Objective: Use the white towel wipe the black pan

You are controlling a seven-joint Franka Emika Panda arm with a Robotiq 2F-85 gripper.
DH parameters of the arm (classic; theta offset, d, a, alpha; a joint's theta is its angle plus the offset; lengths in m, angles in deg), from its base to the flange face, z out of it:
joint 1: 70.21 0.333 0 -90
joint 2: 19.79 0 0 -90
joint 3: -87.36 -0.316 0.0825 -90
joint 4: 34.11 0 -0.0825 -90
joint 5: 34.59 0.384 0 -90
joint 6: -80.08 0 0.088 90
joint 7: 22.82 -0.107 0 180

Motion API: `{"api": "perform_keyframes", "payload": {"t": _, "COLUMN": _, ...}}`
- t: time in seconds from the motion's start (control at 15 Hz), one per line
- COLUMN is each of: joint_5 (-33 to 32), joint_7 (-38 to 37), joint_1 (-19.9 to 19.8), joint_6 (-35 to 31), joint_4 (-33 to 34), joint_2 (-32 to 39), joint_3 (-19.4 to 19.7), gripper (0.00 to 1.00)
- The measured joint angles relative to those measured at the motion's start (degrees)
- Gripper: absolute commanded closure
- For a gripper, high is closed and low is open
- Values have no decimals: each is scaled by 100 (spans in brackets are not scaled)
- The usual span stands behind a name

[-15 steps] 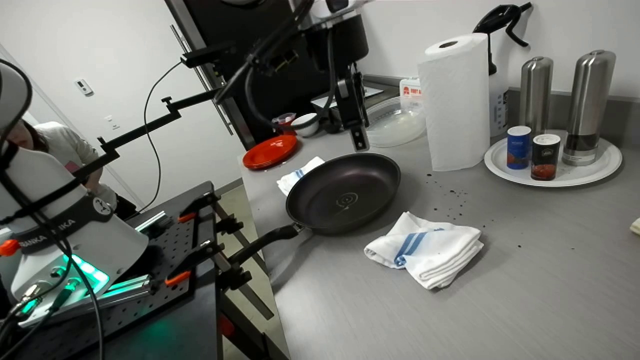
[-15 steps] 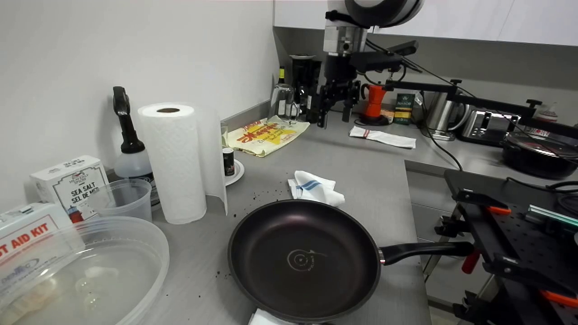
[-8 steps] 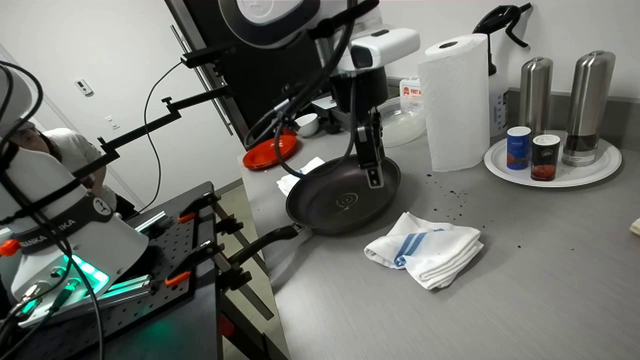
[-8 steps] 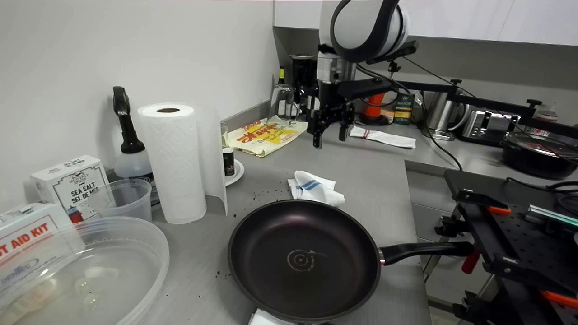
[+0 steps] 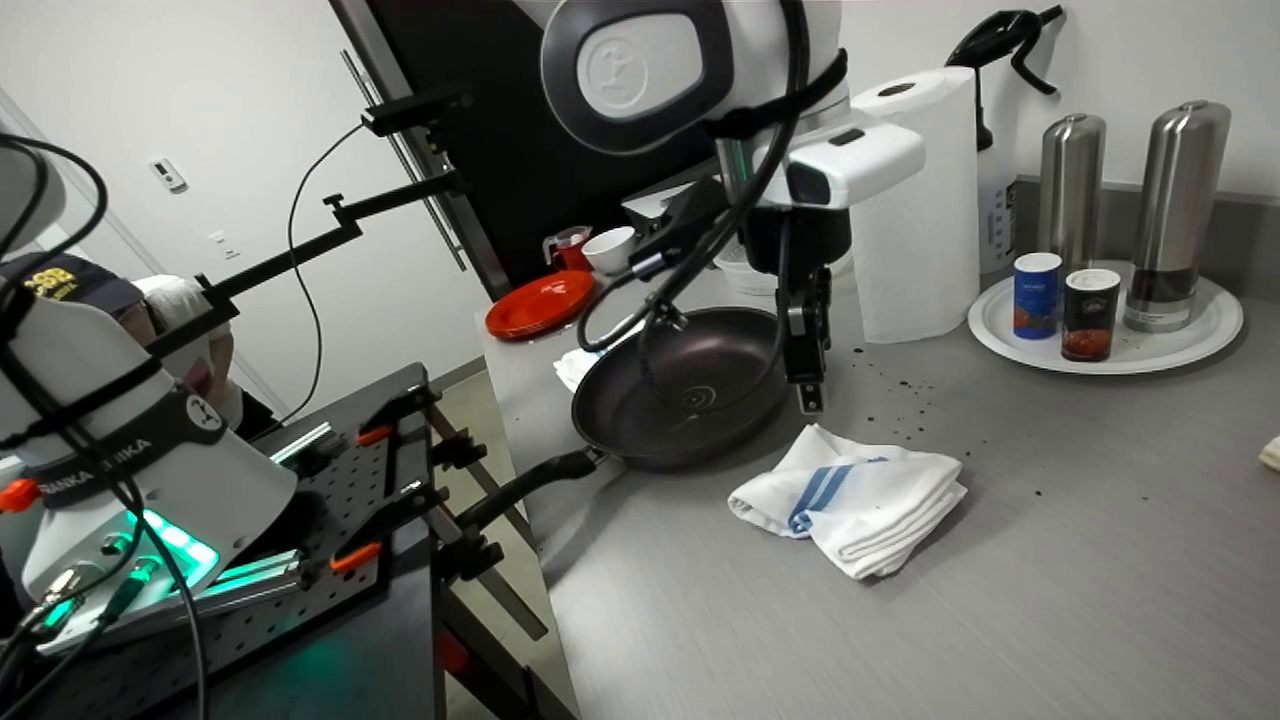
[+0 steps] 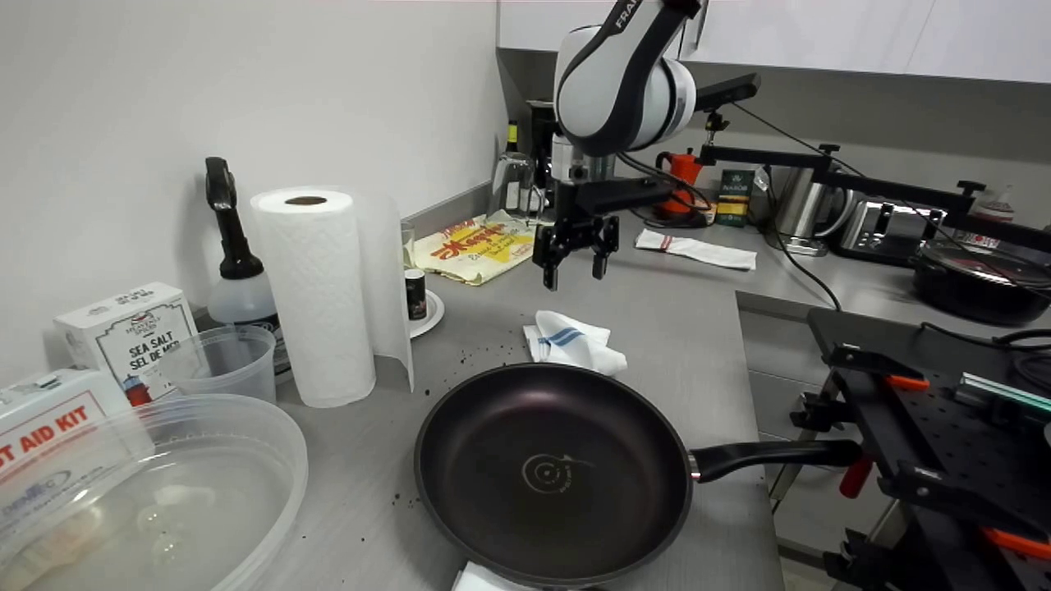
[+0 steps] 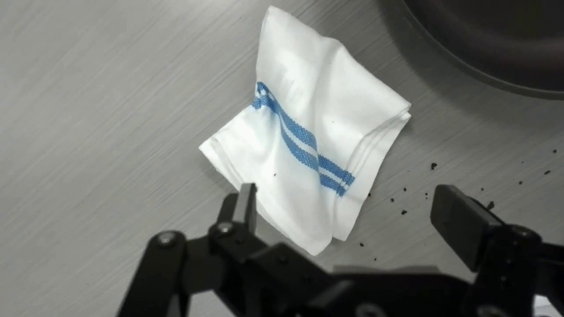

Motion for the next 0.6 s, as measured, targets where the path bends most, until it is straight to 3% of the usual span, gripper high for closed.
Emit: {"api": "perform_keyframes", "payload": {"t": 0.6, "joint_5": 186, "joint_7": 0, "joint_1": -152, "joint_6": 18, "joint_4": 855, "joint_2": 1088, "joint_3": -7, "gripper": 0}}
